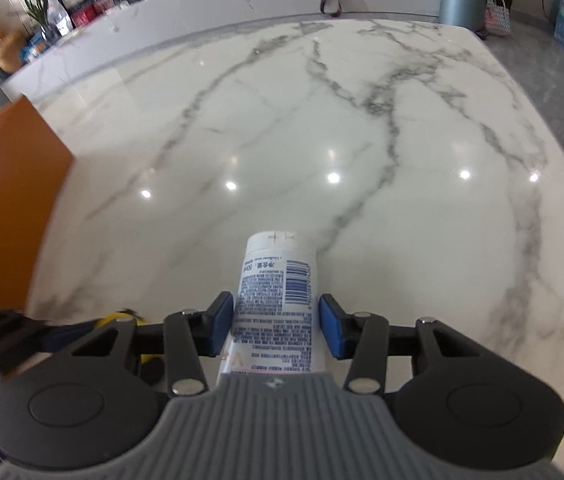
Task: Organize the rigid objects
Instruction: 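Lift the tape measure and tube and carry them toward the shoebox with both tools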
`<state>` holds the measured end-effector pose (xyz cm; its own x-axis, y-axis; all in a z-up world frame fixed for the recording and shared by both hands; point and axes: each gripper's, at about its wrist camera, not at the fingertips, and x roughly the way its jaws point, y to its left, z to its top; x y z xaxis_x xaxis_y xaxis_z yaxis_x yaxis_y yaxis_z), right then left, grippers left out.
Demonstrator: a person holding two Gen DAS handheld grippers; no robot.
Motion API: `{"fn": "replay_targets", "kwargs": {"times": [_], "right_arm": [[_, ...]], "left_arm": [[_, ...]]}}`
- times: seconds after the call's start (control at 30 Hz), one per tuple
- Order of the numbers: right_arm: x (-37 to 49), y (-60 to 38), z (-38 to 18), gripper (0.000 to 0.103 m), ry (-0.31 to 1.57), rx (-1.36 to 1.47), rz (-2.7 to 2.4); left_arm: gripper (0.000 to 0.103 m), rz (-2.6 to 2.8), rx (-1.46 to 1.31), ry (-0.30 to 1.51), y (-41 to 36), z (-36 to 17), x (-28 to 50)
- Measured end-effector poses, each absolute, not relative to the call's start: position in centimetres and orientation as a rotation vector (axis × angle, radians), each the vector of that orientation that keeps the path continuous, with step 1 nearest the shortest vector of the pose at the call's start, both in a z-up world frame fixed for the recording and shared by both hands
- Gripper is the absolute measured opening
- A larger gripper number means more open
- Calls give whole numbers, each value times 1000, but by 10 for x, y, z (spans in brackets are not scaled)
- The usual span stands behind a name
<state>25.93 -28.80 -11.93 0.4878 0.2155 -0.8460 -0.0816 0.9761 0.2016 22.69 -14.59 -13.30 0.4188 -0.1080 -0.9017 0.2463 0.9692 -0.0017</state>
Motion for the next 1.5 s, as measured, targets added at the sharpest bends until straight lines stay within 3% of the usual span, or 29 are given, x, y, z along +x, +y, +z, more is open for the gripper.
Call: {"fn": "replay_targets", "kwargs": {"times": [0.57, 0.6, 0.63, 0.7, 0.87, 0.97, 1.0, 1.03, 1.5], "right_arm": [[208, -280, -96, 45, 1034, 188, 189], [204, -282, -93, 13, 1026, 199, 185], [202, -284, -89, 0, 1021, 226, 194], [196, -290, -82, 0, 1018, 320, 243], [189, -279, -78, 0, 1020, 238, 197], [188, -274, -85, 23, 1082, 254, 235], [186, -269, -86, 41, 1087, 236, 242], [185, -262, -86, 49, 1093, 204, 251], [194, -205, -130, 49, 1261, -45, 235]], "left_arm": [[56, -214, -42, 1040, -118, -94, 185], [56, -216, -49, 1027, -116, -89, 181], [56, -218, -56, 1013, -113, -84, 177], [57, -226, -68, 987, -107, -74, 169], [57, -240, -88, 953, -95, -58, 154], [57, -248, -98, 940, -86, -52, 143], [57, -248, -104, 937, -83, -51, 140], [56, -248, -112, 933, -80, -49, 136], [57, -191, -161, 838, -19, -3, 103]]}}
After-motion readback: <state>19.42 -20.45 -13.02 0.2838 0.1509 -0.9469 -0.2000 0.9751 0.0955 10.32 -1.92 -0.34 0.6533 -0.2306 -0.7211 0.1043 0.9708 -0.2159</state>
